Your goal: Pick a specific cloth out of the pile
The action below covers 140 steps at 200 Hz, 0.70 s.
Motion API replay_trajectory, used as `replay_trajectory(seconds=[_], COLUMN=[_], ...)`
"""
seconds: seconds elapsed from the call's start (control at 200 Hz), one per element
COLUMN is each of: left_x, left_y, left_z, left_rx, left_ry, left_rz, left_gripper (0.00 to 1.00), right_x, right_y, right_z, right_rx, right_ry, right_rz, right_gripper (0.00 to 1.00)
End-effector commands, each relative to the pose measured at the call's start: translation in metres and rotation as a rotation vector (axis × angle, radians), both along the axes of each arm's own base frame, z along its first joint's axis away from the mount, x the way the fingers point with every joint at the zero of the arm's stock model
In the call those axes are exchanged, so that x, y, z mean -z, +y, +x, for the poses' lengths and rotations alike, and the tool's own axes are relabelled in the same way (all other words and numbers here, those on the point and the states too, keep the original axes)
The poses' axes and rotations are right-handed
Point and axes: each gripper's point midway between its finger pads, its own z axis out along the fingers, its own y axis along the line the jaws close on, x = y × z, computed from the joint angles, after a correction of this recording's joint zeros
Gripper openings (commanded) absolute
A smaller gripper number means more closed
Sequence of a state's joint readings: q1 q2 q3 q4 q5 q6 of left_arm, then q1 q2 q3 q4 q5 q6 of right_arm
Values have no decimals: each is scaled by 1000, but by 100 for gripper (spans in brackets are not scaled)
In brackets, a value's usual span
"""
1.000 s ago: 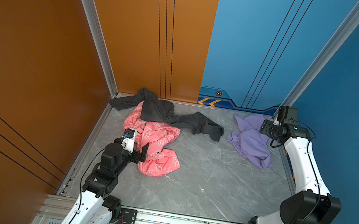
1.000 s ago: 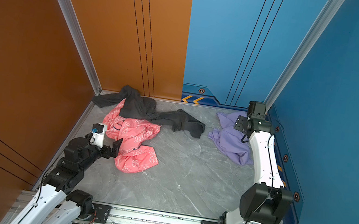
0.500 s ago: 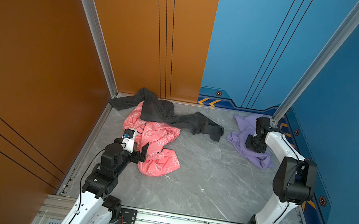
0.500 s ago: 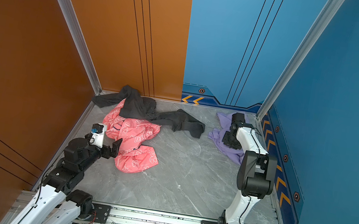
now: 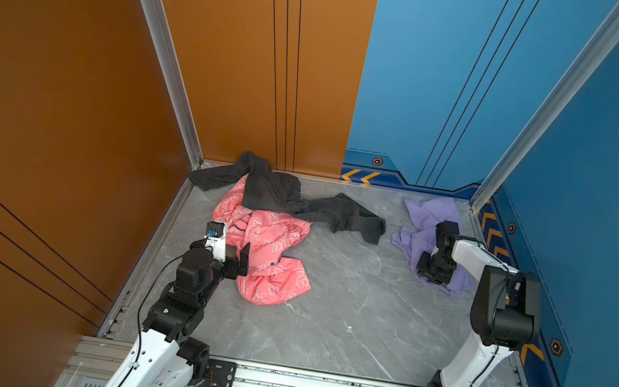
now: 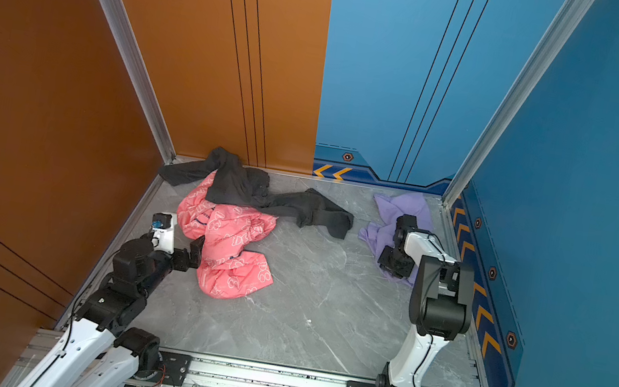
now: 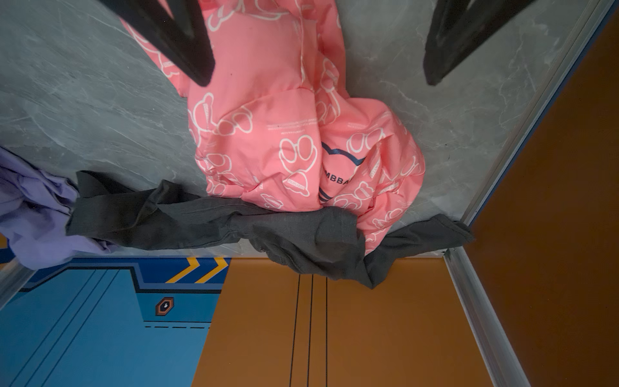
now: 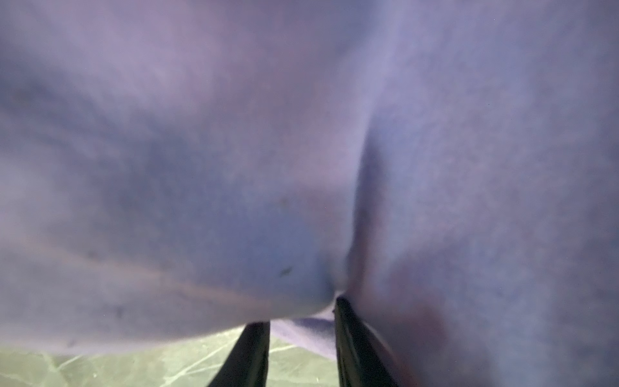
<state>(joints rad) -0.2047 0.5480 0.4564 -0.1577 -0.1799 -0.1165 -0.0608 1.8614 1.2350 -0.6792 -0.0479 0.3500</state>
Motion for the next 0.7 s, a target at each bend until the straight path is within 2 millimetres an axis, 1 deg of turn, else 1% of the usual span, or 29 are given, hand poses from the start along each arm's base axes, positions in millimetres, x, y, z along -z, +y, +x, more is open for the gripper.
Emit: replay_trajectory(seconds=[0.0, 0.12, 0.25, 0.29, 0.32, 0.375, 0.43, 0.475, 0.511, 0.541, 0.586, 0.626, 0.646, 0.696], left_x=[1, 0, 2, 5, 4, 6, 10, 15, 19, 24, 31, 38, 41, 49], left_y=[21, 38, 58, 65, 67, 72, 75, 78, 79, 81, 82, 85, 86, 89], left_z=[5, 10, 15, 16, 18, 21, 26, 29, 32, 35, 38, 41, 42, 44], left_rx=[-130, -216, -306, -336, -345, -355, -368, -382, -388, -394, -405, -425, -434, -453], left_ry=[-19, -40, -77, -84, -104, -124, -136, -126, -117, -105, -87, -76, -75, -76], left_rz=[-19, -15, -7, -1, 6, 21, 31, 33, 36, 38, 44, 46, 47, 48], left_gripper=[98, 98, 98, 98, 98, 98, 98, 98, 98, 98, 98, 98, 98, 98], right_x=[-39, -98, -166, -182, -194, -210, -219, -222, -223, -221, -218, -211, -209, -198], right_y=[4, 5, 7, 8, 8, 7, 6, 5, 4, 4, 2, 2, 1, -1], right_z=[8, 19, 26, 25, 25, 23, 18, 14, 10, 7, 2, -2, -3, -6], right_rx=[28, 31, 29, 23, 17, 12, 10, 10, 11, 9, 3, -7, -13, -30], right_ry=[-116, -288, -537, -610, -669, -771, -862, -926, -976, -1009, -1059, -1086, -1099, -1105], right_rz=[51, 56, 55, 52, 50, 38, 24, 10, -2, -10, -29, -49, -62, -101], right_gripper=[39, 50, 63, 67, 70, 74, 77, 79, 86, 91, 95, 100, 100, 100])
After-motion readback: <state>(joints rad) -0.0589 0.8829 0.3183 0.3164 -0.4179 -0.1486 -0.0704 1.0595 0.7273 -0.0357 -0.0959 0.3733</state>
